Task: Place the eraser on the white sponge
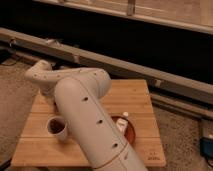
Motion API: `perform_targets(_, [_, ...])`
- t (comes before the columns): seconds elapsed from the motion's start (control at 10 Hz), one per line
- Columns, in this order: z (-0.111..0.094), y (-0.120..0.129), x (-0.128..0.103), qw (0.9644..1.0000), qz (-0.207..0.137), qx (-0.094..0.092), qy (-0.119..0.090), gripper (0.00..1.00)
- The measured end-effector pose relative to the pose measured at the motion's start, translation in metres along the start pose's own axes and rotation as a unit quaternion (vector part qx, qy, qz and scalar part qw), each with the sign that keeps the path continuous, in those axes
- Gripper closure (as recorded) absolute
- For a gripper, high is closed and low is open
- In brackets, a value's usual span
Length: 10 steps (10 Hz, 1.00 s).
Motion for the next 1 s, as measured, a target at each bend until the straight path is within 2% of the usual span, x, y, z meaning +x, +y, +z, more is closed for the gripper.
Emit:
perform_targets(0.3, [-0.009,0.054,-0.007,0.9999,0.017,-0.004,0.000,1.00])
perform_targets(0.6, [-0.013,0.075,-0.007,0.9997,0.024,-0.009,0.000,1.00])
perform_targets(1.0, [-0.006,0.103,-0.010,0.9987,0.048,-0.016,-0.002,1.00])
